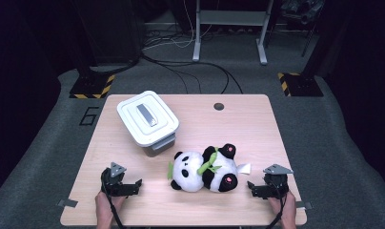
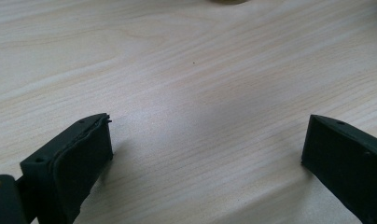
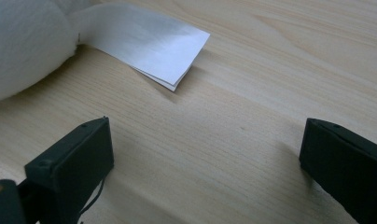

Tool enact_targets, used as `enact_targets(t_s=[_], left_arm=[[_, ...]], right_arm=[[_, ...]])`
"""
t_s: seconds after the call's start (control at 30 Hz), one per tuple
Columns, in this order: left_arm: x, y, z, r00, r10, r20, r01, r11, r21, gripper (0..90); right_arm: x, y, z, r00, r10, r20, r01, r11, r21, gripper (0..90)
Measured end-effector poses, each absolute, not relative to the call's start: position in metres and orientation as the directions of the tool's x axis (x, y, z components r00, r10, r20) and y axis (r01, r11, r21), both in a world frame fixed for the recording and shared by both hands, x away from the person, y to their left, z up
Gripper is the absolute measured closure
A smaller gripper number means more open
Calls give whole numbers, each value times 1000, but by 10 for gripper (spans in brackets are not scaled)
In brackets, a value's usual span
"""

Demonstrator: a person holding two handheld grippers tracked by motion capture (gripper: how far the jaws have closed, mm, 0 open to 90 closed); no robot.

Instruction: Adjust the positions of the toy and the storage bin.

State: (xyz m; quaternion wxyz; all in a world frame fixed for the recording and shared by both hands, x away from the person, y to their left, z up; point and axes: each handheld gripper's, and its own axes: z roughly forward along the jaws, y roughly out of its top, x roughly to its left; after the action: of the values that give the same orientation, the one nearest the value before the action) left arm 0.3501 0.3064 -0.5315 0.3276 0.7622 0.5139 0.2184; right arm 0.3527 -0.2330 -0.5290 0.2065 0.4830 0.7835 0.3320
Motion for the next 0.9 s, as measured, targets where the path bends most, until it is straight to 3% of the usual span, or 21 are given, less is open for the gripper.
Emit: enact_targets(t_s=[0.9], left_arm=[[352, 307, -531, 397, 918, -3, 638, -274, 720, 15]], right_arm=[[353, -233, -529, -453, 891, -3, 618, 317, 720, 21]])
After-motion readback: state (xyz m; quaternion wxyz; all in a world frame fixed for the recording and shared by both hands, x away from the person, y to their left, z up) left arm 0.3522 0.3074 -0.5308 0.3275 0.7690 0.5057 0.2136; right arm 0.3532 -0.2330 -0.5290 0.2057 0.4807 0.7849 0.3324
